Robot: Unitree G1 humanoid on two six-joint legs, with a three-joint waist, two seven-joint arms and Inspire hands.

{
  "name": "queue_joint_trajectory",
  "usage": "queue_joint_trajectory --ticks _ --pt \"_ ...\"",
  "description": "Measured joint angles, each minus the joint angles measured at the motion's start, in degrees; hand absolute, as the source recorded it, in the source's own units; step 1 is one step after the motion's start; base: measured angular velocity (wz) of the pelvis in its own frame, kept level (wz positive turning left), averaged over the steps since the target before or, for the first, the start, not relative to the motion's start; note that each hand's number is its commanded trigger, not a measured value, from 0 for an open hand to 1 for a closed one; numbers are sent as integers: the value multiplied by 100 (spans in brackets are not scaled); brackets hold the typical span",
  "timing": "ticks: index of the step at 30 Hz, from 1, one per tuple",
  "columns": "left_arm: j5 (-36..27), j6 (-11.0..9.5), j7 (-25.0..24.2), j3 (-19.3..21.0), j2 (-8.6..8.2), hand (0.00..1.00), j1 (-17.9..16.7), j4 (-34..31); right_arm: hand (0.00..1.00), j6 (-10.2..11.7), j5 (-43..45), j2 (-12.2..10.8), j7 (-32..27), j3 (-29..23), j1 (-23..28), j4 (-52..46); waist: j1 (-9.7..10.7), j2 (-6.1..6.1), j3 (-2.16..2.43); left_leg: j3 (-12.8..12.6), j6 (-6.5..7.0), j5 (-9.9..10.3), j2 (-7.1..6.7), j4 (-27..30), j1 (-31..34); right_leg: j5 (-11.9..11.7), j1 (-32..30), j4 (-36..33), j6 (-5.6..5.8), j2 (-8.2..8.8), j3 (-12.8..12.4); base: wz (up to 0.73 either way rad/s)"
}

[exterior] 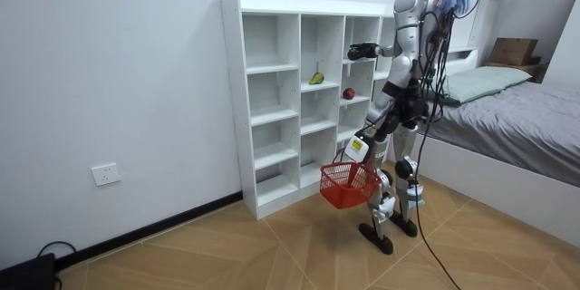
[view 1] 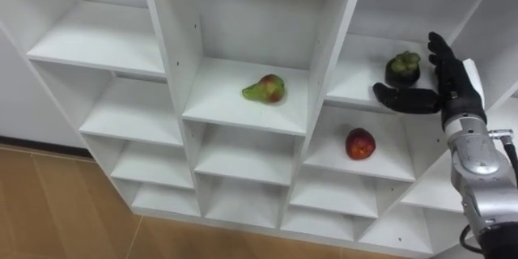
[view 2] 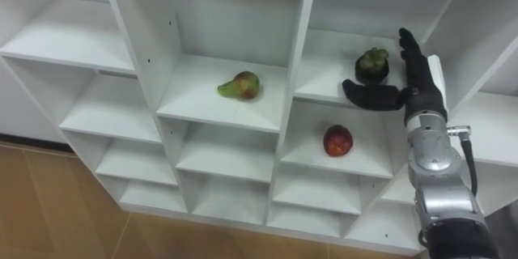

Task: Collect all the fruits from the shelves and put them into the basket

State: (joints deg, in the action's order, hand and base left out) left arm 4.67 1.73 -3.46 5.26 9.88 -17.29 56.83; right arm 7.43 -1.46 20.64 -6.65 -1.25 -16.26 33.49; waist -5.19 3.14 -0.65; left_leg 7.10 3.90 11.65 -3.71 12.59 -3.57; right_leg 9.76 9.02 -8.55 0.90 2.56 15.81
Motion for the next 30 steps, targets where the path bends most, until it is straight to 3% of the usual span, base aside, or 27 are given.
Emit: queue_joint_trajectory --ticks 10,11,12,13,14,30 --pt "73 54 -229 5 4 100 24 0 2 -111 182 0 66 1 -54 14 -8 12 8 -5 -1 1 -5 29 8 0 5 -6 0 5 -1 0" --pt "84 59 -231 5 4 100 32 0 18 -121 183 0 67 1 -62 14 -14 15 10 -9 -1 0 -5 29 8 0 5 -6 0 5 -1 0" --pt "106 62 -231 5 4 100 41 0 63 -122 185 0 73 2 -62 14 -15 17 13 -15 -1 0 -5 29 8 0 5 -6 0 5 -1 0" --pt "110 62 -231 5 4 100 46 0 86 -122 187 0 83 2 -63 14 -15 17 13 -26 -1 0 -5 29 8 0 5 -6 0 5 -1 0" --pt "117 62 -231 5 4 100 55 0 100 -122 200 0 107 2 -63 14 -9 19 14 -30 -1 0 -5 31 8 0 5 -7 0 5 -1 0" --pt "95 58 -338 2 29 100 175 1 100 -121 804 56 -4 -2 -194 -41 6 41 39 -35 0 1 -3 27 7 0 5 -7 0 5 1 0"
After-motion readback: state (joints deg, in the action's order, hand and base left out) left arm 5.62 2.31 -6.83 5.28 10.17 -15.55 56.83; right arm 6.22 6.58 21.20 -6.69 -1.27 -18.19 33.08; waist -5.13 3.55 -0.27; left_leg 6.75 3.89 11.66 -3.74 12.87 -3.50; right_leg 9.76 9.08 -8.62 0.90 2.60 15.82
